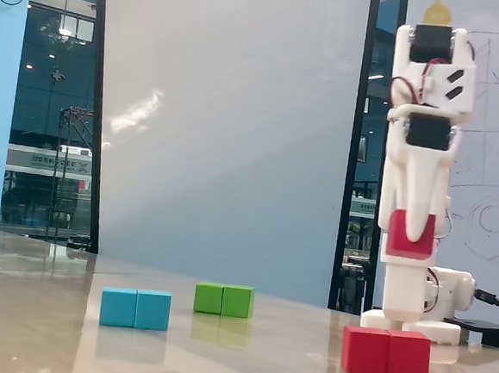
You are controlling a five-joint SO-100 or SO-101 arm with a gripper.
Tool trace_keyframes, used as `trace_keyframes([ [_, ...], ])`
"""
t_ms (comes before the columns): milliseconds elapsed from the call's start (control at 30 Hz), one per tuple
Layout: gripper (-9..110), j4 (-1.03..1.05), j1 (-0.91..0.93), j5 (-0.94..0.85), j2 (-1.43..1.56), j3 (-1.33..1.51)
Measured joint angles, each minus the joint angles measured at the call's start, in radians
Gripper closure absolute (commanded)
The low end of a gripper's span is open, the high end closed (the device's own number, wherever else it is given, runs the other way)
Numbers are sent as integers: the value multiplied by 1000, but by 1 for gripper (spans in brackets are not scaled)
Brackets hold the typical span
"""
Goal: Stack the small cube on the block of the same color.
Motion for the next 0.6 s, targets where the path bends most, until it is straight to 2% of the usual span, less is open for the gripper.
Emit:
trace_keyframes([
  [600,95,-18,57,0,-123,0],
])
